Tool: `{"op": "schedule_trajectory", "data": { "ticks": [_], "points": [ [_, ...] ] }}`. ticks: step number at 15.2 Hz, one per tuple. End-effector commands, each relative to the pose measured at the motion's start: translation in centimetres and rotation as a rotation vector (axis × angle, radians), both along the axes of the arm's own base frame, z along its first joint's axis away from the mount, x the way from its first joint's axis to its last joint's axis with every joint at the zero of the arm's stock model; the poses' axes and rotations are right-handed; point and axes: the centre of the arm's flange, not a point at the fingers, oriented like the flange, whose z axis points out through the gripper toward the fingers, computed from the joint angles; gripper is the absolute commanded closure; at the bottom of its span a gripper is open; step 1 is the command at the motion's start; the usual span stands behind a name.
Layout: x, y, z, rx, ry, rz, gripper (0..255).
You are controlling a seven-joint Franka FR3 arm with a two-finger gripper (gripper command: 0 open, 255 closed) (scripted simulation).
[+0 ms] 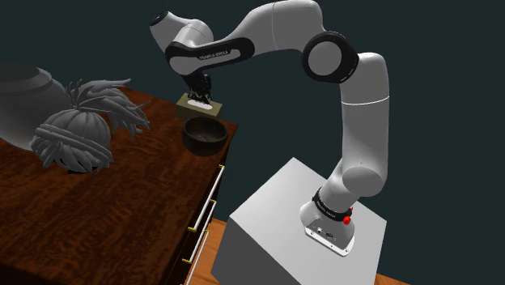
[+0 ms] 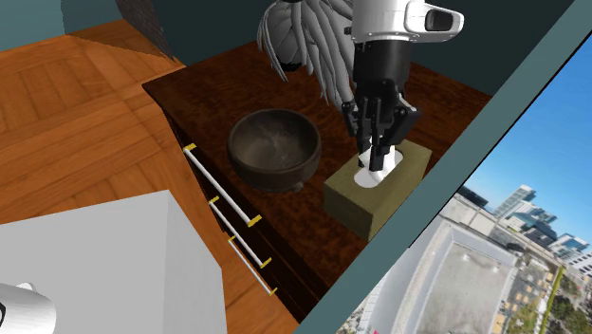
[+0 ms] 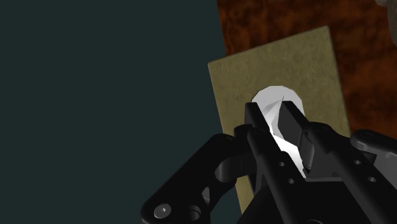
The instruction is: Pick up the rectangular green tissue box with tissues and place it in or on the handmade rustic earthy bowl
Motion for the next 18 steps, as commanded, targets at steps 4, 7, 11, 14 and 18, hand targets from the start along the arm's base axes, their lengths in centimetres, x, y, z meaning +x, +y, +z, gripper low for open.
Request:
{"op": "schedule_trajectory", "data": {
  "ticks": [4, 7, 11, 14, 18],
  "points": [
    [0.0, 0.1, 0.8, 0.002, 0.002, 0.002, 255],
    [0.0, 0.1, 2.4, 0.002, 0.002, 0.002, 255],
    [0.0, 0.1, 4.5, 0.002, 0.002, 0.002, 255],
    [0.0, 0.1, 6.1, 0.002, 0.002, 0.002, 255],
    [0.0, 0.1, 8.2, 0.002, 0.002, 0.002, 255]
  ]
}}
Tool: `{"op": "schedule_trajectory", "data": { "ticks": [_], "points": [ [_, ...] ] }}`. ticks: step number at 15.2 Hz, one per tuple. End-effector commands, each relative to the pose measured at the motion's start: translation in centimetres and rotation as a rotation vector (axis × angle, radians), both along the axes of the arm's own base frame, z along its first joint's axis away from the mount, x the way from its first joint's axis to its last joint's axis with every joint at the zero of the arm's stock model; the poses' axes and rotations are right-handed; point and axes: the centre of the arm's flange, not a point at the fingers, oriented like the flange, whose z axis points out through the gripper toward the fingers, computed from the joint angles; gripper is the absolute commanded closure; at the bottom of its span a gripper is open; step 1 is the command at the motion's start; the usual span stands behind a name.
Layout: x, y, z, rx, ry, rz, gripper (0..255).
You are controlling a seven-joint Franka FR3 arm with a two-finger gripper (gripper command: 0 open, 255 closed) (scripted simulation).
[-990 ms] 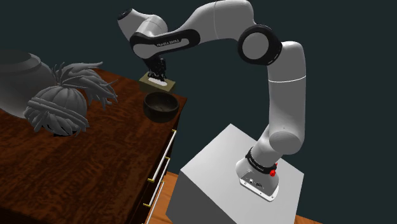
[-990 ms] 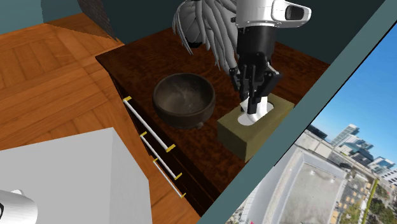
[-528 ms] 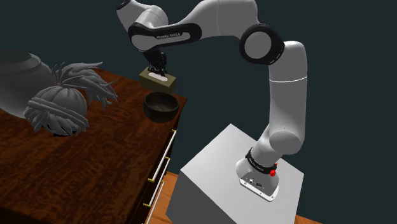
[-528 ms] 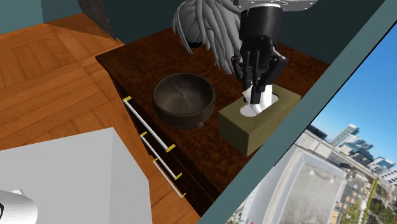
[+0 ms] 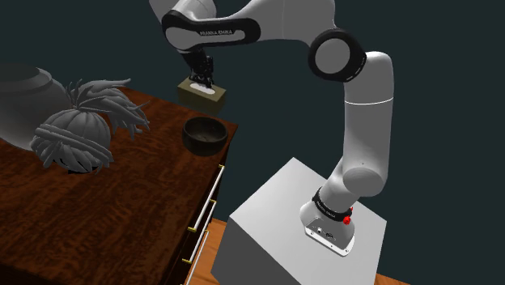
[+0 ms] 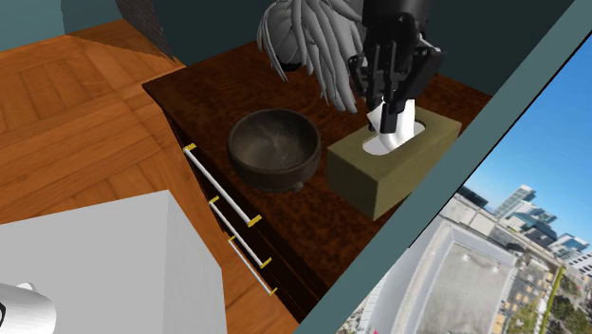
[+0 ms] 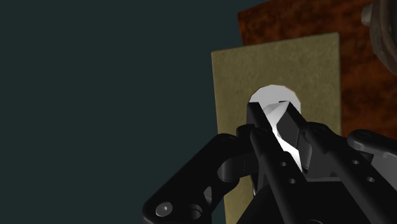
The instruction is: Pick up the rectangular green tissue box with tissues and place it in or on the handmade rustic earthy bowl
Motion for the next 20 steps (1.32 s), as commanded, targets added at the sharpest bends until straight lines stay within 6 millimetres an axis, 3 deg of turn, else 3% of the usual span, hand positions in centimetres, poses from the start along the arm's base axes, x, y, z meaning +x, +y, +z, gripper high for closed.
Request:
{"op": "schedule_trajectory", "data": {
  "ticks": [1, 17, 20],
  "points": [
    [0.1, 0.0, 1.0, 0.000, 0.000, 0.000, 255],
    [0.1, 0.0, 9.3, 0.000, 0.000, 0.000, 255],
    [-3.1, 2.1, 10.3, 0.000, 0.000, 0.000, 255]
  ]
}}
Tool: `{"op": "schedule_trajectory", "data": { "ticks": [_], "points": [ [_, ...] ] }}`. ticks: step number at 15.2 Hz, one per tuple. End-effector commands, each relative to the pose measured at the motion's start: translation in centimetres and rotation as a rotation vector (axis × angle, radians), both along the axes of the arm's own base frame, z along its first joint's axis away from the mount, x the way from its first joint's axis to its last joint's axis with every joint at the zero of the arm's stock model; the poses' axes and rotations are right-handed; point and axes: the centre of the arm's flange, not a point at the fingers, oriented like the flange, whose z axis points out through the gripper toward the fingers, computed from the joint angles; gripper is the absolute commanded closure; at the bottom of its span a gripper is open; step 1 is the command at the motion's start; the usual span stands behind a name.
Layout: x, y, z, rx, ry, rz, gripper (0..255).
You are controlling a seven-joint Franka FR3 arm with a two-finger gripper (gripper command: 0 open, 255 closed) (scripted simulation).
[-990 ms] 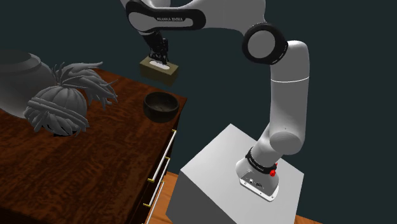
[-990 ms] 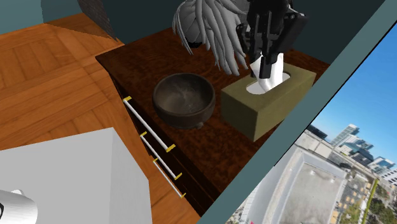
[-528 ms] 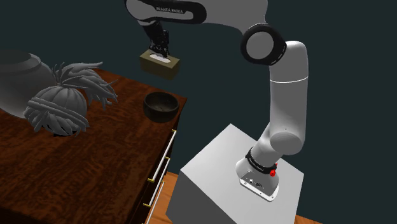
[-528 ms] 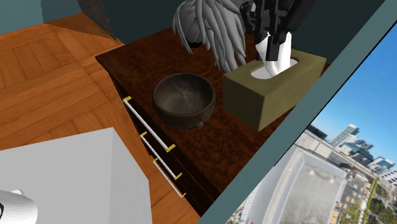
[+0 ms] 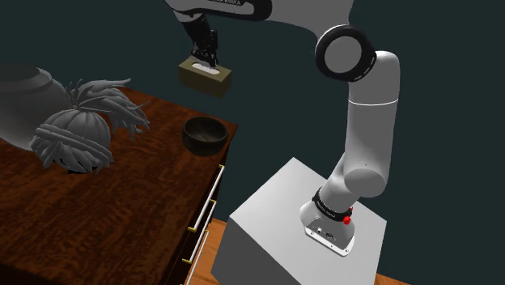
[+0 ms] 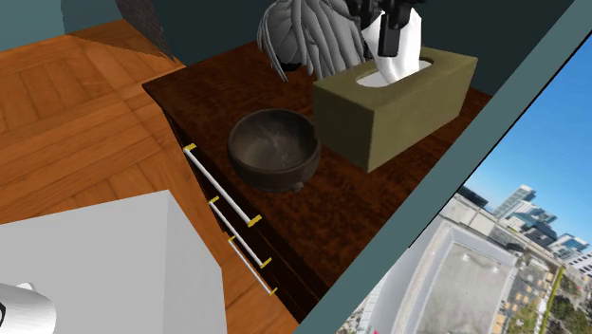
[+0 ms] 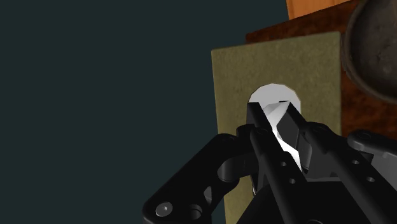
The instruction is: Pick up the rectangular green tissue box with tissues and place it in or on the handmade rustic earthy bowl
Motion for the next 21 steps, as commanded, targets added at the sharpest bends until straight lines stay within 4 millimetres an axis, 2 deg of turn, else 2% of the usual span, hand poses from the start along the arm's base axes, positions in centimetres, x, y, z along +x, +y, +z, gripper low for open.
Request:
{"op": "schedule_trajectory", "data": {
  "ticks": [1, 12, 21],
  "points": [
    [-2.0, 1.2, 0.8, -0.001, 0.000, 0.000, 255],
    [-13.5, 8.4, 4.5, -0.001, 0.000, 0.000, 255],
    [-13.5, 8.4, -0.3, -0.001, 0.000, 0.000, 255]
  ]
}}
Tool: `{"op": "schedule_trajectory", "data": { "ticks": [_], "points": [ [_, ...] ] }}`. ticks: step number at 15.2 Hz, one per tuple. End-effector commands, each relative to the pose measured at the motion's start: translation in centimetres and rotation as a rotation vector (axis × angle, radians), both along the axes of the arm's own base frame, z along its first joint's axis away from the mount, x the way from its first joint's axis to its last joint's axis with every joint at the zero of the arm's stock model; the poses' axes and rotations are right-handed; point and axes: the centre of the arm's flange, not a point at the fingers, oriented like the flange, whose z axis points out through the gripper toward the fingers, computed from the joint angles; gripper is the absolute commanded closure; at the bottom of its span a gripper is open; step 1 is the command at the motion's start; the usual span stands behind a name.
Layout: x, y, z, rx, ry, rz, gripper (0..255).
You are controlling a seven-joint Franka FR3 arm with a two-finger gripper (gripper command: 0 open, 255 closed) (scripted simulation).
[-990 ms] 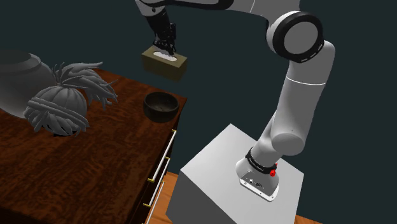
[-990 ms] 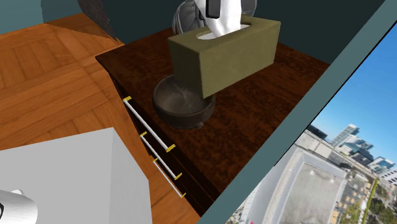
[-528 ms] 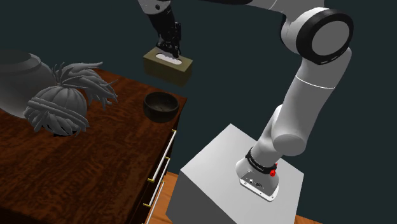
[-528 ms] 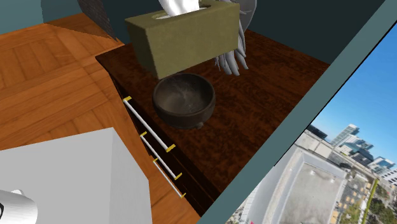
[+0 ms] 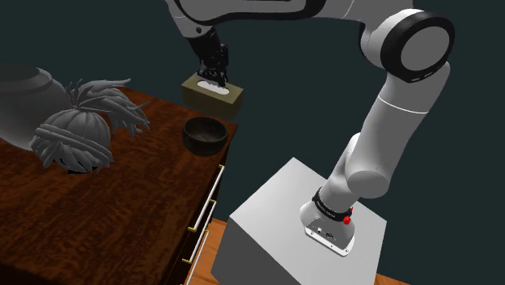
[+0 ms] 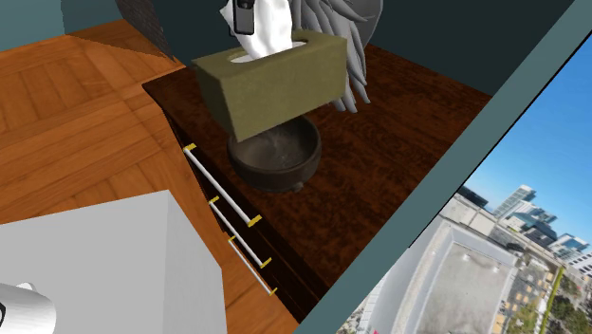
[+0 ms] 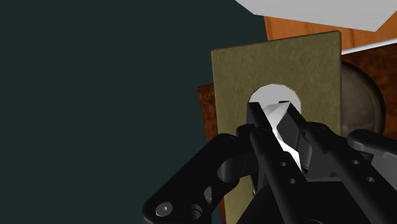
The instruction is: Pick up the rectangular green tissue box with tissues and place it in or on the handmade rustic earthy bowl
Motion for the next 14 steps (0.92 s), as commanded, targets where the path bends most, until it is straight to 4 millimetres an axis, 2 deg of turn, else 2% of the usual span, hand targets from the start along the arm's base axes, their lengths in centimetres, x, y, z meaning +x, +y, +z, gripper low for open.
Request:
{"op": "schedule_trajectory", "data": {
  "ticks": [1, 14],
  "points": [
    [0.0, 0.0, -1.0, 0.000, -0.001, 0.000, 255],
    [0.0, 0.0, -7.8, 0.000, -0.001, 0.000, 255]
  ]
}}
